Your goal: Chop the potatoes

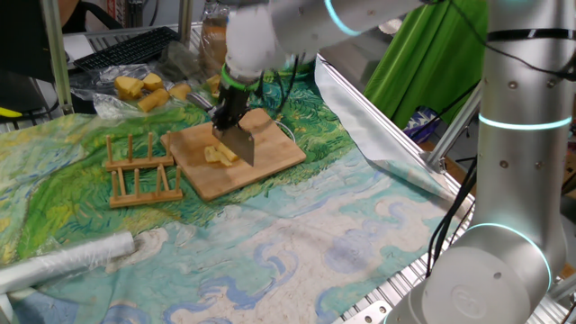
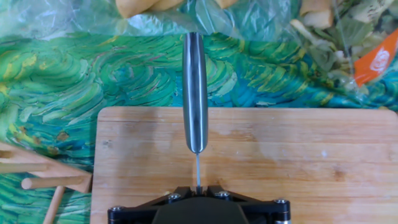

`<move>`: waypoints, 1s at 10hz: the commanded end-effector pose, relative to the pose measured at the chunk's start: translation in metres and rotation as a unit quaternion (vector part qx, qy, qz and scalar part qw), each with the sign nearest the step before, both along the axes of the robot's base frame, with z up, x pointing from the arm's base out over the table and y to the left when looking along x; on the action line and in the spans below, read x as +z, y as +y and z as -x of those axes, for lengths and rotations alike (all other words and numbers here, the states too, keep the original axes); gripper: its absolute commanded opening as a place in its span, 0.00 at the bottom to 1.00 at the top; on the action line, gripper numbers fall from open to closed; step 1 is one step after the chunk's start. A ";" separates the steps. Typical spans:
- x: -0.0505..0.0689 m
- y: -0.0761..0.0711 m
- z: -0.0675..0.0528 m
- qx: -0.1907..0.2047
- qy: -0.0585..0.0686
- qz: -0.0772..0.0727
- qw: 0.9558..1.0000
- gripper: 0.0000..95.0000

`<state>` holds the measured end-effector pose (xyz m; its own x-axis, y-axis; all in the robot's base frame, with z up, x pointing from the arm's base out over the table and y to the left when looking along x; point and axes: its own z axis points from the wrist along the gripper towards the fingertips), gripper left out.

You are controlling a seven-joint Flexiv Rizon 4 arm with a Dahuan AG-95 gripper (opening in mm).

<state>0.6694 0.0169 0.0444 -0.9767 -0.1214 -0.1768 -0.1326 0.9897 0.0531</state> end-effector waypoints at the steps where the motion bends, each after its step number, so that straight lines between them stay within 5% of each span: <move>1: 0.003 -0.001 0.001 -0.001 0.007 0.000 1.000 0.00; 8: 0.022 -0.006 0.005 -0.002 0.020 -0.002 1.000 0.00; 10: 0.020 -0.003 0.004 -0.008 0.010 -0.004 1.000 0.00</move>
<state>0.6669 0.0153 0.0646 -0.9830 -0.1021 -0.1526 -0.1150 0.9903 0.0783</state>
